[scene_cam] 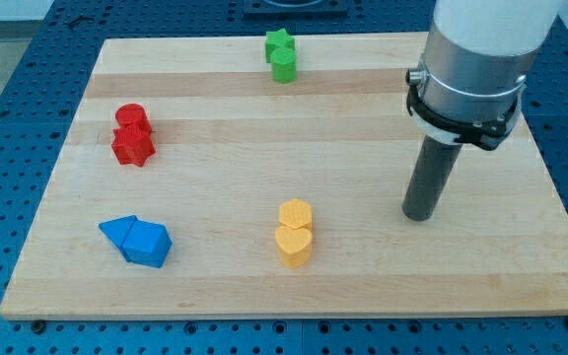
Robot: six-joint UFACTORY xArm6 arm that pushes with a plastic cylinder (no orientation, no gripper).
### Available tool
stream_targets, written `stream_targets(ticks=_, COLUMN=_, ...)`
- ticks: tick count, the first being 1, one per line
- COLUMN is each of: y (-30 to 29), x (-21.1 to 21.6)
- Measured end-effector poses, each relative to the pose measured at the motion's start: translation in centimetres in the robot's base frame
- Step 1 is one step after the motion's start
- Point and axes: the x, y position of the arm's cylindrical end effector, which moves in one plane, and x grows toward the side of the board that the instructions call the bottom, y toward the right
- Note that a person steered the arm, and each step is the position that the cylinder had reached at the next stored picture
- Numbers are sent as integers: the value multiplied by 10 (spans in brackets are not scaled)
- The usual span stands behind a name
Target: Separate the blue cube and the blue triangle
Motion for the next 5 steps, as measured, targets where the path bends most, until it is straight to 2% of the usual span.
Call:
stream_targets(ticks=4, y=0, x=-23)
stream_targets(ticks=5, y=-13, x=-51)
